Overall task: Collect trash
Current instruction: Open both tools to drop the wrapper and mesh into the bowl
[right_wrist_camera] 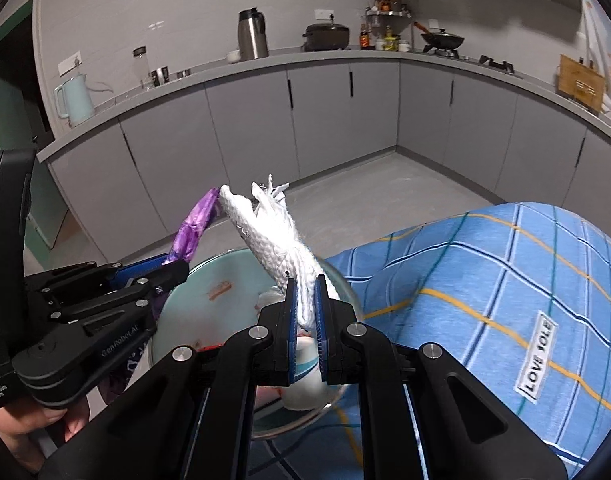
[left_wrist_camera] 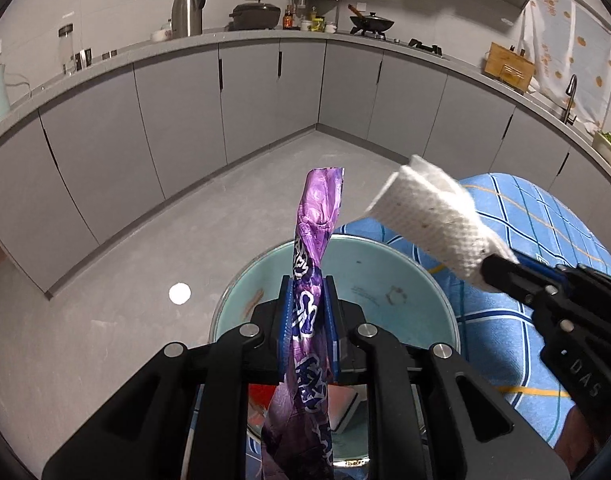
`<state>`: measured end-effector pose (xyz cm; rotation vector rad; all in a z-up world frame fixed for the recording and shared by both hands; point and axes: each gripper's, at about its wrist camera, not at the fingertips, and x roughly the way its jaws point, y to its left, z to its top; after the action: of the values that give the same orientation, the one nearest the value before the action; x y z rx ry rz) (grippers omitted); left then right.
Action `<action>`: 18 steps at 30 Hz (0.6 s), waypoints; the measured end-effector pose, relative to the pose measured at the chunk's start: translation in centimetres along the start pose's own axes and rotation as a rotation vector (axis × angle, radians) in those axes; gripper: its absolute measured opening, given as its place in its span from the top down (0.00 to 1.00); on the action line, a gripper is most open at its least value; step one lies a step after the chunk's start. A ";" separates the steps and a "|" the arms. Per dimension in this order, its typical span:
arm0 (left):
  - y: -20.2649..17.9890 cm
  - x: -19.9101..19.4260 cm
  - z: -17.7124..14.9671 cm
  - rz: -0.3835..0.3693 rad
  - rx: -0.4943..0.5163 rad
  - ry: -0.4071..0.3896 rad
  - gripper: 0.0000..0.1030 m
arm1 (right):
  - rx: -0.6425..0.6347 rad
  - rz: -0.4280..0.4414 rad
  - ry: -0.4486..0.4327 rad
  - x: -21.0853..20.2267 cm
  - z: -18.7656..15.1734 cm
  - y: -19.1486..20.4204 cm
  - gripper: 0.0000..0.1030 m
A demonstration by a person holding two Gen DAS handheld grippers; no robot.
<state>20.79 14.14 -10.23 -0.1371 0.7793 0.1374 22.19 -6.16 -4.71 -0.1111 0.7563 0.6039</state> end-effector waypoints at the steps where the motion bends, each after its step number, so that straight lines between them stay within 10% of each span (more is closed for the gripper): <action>1: 0.1 0.2 -0.1 0.003 0.000 0.002 0.82 | -0.002 0.010 0.002 0.3 -0.1 0.2 0.89; 9: 1.1 0.2 -0.6 0.059 -0.013 -0.005 0.30 | 0.052 0.036 -0.017 0.3 -0.7 -0.9 0.53; 18: 0.9 -4.5 -1.2 0.149 0.015 -0.126 0.12 | 0.061 -0.044 -0.119 -5.4 -1.6 -1.9 0.49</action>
<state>16.63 14.43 -7.99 -0.0553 0.6643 0.2787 19.21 -10.80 -2.53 -0.0357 0.6549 0.5405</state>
